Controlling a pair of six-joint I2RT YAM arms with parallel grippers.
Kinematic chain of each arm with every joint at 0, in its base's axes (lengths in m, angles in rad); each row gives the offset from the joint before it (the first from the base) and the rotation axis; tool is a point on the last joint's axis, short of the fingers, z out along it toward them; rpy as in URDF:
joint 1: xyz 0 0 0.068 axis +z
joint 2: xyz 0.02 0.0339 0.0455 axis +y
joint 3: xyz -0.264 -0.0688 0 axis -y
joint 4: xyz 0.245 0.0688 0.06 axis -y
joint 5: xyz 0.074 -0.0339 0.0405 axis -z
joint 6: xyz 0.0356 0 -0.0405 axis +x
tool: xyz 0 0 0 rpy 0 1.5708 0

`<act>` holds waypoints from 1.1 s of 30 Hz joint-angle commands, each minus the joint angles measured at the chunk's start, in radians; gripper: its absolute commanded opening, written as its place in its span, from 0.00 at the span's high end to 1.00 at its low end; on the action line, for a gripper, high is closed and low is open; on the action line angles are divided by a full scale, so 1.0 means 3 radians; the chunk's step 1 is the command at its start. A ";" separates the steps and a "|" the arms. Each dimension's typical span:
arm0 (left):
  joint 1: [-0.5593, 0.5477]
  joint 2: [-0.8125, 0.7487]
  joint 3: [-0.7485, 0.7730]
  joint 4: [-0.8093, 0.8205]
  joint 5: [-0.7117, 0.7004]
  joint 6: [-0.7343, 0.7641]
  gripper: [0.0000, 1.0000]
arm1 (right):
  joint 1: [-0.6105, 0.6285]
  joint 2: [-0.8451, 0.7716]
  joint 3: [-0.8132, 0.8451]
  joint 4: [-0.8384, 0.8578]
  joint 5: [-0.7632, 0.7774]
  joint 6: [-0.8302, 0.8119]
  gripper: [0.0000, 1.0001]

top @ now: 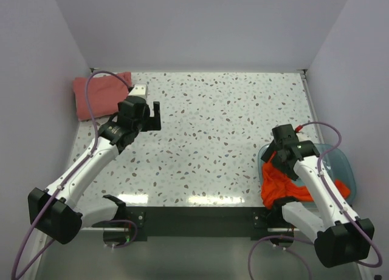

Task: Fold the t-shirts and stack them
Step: Grab the tshirt from the pile

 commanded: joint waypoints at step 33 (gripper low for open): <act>0.0001 -0.0312 -0.0197 0.0168 0.0018 0.0105 0.00 | -0.0436 -0.0062 0.1211 -0.0630 0.0830 -0.0074 1.00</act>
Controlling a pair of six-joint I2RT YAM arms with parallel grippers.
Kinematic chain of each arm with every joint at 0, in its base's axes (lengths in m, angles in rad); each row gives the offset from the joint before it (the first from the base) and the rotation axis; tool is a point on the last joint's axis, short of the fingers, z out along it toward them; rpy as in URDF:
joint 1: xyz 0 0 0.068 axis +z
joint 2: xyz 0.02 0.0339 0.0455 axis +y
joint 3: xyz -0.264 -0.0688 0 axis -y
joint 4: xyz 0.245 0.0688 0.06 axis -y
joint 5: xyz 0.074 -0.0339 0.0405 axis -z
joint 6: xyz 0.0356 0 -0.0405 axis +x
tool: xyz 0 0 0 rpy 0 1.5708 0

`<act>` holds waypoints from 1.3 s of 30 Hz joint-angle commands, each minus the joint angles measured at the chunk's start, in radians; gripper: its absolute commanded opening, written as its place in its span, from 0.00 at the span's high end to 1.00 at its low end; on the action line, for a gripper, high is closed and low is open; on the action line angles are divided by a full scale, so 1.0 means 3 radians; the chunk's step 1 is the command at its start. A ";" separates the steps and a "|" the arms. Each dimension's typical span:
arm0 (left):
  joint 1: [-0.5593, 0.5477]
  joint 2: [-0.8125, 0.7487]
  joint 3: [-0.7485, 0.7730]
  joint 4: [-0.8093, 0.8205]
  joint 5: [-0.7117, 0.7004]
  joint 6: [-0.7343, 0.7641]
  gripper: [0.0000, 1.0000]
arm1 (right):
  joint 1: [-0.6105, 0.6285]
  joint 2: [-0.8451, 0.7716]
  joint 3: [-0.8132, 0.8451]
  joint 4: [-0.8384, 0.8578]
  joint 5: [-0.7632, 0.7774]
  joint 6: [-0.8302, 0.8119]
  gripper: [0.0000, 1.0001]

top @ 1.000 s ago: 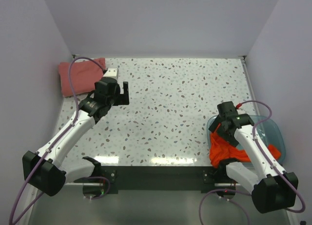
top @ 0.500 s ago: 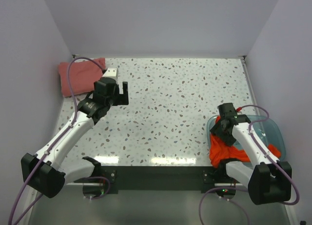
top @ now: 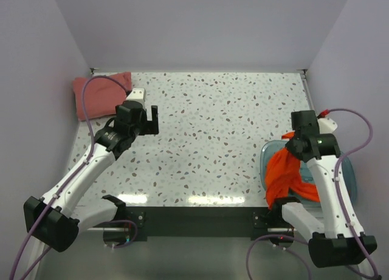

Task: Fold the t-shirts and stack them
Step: Grab the tshirt from the pile, then move the tshirt to the center of the board

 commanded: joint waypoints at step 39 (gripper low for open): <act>0.0001 -0.0316 -0.0069 0.0011 -0.0234 -0.0089 0.00 | 0.1469 0.1997 0.3686 0.2078 -0.1805 -0.0737 1.00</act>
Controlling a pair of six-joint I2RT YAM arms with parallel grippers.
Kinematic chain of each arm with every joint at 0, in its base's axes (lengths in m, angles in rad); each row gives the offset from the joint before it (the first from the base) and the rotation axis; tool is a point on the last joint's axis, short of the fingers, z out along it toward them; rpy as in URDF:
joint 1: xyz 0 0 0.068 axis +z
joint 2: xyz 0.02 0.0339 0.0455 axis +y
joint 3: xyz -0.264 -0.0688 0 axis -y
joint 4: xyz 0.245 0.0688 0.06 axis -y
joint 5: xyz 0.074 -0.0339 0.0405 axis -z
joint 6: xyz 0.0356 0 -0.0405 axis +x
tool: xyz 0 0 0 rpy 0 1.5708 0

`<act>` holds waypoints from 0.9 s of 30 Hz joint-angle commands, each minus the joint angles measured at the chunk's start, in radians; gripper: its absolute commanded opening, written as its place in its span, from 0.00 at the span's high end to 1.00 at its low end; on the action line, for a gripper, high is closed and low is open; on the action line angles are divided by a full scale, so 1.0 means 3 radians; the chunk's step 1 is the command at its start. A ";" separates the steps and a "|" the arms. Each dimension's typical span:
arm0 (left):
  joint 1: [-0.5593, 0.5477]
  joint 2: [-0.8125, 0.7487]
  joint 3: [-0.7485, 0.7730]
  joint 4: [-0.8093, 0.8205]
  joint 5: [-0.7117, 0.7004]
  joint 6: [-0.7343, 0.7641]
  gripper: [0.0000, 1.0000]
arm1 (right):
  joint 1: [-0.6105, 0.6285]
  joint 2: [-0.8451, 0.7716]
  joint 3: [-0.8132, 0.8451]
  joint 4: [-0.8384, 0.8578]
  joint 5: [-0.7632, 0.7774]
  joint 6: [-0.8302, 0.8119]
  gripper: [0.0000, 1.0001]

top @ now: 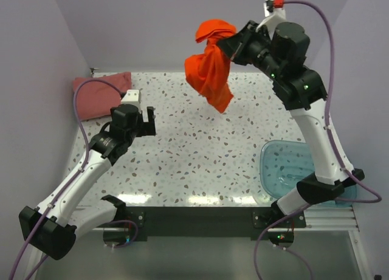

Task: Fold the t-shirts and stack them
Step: Move the tshirt to the center of the board, then flatten the tshirt out

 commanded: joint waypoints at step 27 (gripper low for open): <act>0.0001 0.0696 0.0043 0.0176 0.0200 -0.0187 0.00 | 0.0327 0.0791 -0.2074 0.0329 -0.0045 -0.0402 0.18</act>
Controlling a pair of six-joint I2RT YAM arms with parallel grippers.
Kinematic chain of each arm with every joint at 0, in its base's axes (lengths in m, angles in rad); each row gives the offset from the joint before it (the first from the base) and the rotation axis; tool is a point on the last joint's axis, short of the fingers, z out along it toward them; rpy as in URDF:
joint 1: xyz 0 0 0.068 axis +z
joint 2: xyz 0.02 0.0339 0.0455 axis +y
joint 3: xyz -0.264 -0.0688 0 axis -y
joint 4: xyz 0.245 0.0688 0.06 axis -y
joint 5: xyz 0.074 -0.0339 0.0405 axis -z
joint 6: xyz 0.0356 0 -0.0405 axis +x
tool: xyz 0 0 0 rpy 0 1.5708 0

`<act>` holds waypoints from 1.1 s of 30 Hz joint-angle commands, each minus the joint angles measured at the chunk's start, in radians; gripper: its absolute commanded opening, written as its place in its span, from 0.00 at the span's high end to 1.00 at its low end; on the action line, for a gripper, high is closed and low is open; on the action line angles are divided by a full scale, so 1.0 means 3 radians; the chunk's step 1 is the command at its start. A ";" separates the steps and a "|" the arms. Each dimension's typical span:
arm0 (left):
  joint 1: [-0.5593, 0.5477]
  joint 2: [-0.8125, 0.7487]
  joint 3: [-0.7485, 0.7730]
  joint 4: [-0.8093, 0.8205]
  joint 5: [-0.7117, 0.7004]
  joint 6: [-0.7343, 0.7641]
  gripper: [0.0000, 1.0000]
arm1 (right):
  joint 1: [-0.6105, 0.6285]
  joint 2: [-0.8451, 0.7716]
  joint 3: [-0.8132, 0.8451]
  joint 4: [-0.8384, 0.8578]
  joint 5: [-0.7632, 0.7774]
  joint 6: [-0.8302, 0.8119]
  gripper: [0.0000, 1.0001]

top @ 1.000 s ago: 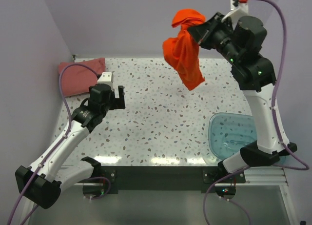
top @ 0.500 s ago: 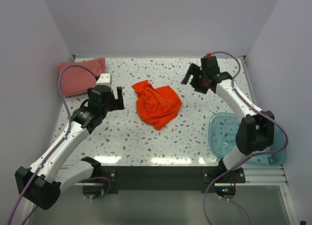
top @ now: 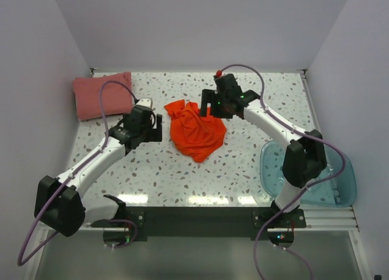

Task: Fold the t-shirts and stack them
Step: Flatten the tshirt out

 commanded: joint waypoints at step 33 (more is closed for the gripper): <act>0.0006 0.0368 0.0080 0.0515 0.0540 -0.0414 0.01 | 0.0645 -0.0895 -0.1315 -0.0723 0.0383 -0.0035 0.67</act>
